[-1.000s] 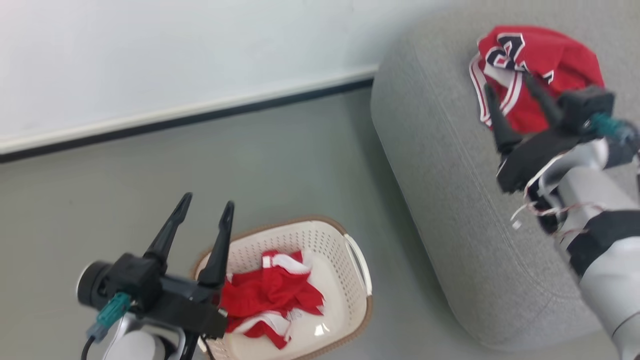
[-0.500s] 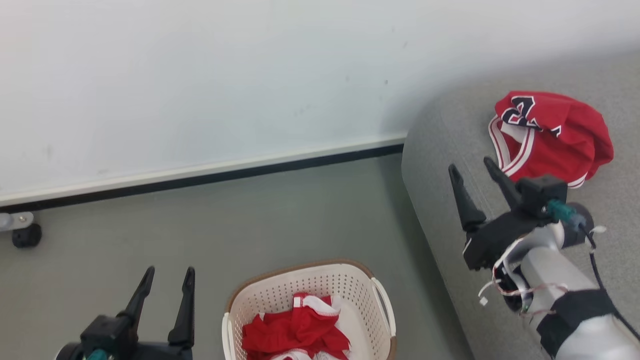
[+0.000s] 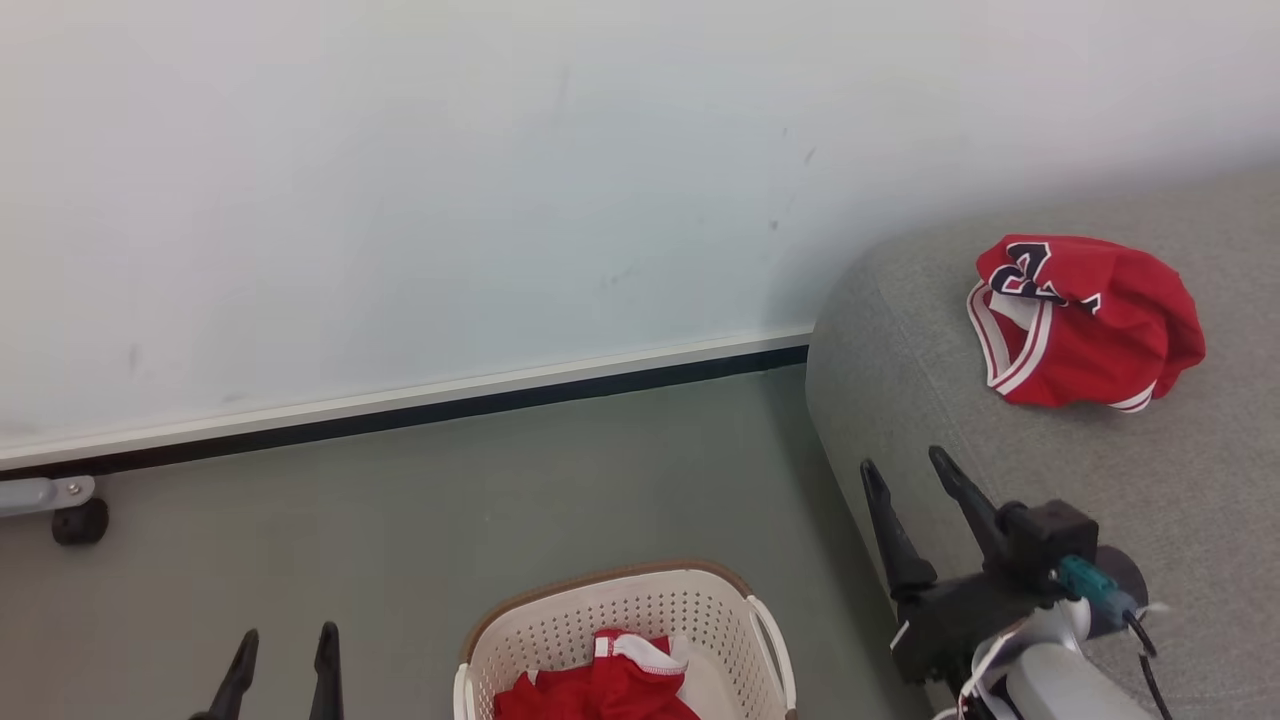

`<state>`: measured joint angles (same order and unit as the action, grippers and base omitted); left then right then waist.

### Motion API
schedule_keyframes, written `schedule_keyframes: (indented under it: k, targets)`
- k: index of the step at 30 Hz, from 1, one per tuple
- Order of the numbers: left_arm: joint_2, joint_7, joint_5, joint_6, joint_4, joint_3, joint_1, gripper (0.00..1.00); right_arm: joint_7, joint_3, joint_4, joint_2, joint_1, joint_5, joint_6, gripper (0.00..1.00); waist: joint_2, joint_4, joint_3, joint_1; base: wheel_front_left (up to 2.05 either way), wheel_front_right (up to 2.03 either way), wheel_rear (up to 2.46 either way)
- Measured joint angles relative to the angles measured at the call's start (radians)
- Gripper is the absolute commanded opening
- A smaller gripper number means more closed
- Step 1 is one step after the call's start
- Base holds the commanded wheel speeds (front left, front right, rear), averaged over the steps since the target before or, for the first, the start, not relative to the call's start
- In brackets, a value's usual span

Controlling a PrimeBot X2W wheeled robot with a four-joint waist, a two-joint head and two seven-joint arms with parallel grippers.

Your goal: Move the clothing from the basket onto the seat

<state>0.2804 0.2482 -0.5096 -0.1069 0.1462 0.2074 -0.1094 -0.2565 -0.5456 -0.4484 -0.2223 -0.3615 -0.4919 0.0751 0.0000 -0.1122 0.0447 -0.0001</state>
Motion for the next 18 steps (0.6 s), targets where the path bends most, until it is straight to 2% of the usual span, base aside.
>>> schedule_keyframes:
  k: [9,18]
  targets:
    - [-0.019,0.0,0.004,-0.007,-0.019,0.0,-0.024,1.0,0.0,0.03,0.132,-0.019,0.119,0.039,0.031,1.0,0.0,-0.011,0.001,0.0001,0.0,0.0,0.0]
    - [-0.023,0.001,0.028,-0.008,-0.03,0.001,-0.024,1.0,0.0,0.079,0.212,-0.035,0.211,0.058,0.041,1.0,0.0,-0.011,0.001,0.0001,0.0,0.0,0.0]
